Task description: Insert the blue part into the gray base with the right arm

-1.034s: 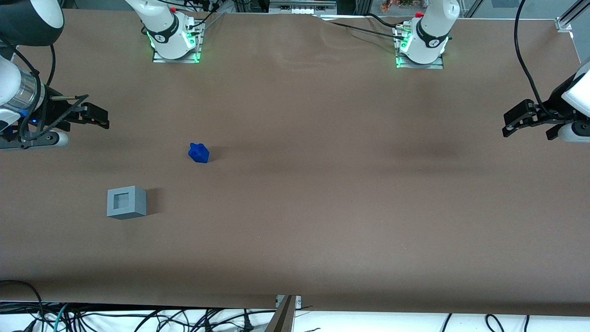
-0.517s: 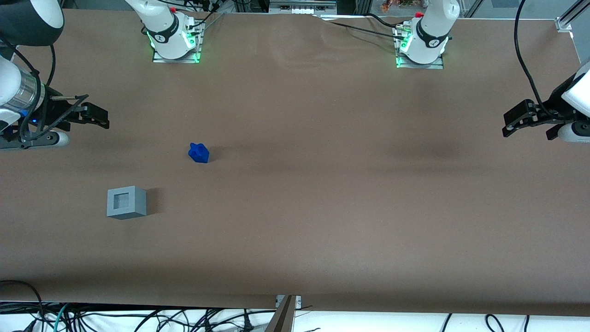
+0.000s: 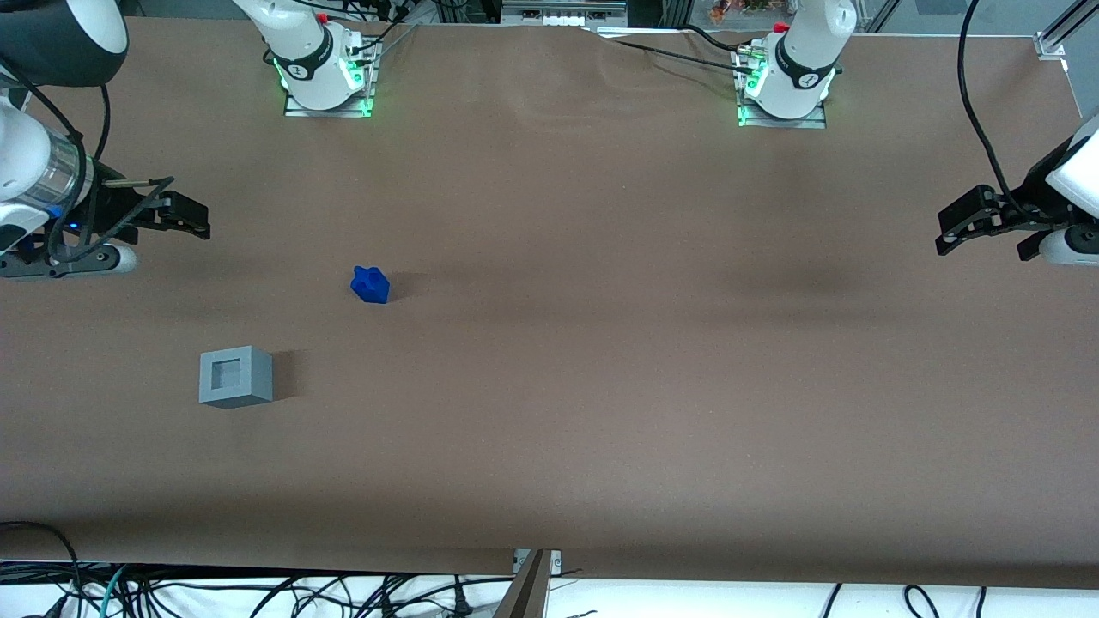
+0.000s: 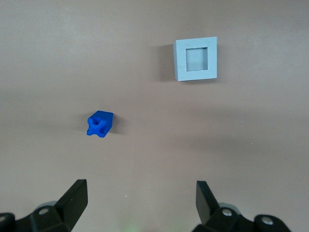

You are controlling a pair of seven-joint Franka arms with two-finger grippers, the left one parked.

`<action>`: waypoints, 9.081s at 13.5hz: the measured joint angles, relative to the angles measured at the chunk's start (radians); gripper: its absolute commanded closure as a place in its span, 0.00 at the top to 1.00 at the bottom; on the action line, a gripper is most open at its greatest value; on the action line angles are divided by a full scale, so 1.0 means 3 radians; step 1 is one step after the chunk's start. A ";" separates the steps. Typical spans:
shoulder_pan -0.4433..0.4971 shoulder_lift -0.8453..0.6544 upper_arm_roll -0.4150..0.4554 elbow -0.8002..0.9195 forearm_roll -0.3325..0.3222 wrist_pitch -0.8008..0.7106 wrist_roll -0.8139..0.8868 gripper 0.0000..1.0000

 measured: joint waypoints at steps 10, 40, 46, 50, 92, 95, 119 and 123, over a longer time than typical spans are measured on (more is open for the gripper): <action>0.0026 0.0063 0.0466 -0.1351 0.0000 0.1855 0.1092 0.99; 0.0102 0.0498 0.0514 -0.2719 -0.1033 0.3645 0.2417 0.77; 0.0100 0.0498 0.0511 -0.2643 -0.1033 0.3633 0.2422 0.42; 0.0095 0.0496 0.0499 -0.2367 -0.1035 0.3207 0.2327 0.41; -0.0110 0.1459 -0.0379 -0.0002 -0.0438 0.1778 -0.0573 0.42; -0.0101 0.1460 -0.0376 -0.0002 -0.0446 0.1779 -0.0561 0.42; -0.0090 0.1215 -0.0236 0.0073 -0.0506 0.1499 -0.0400 0.99; -0.0087 0.0501 -0.0166 0.0124 -0.0205 0.0639 -0.0342 0.99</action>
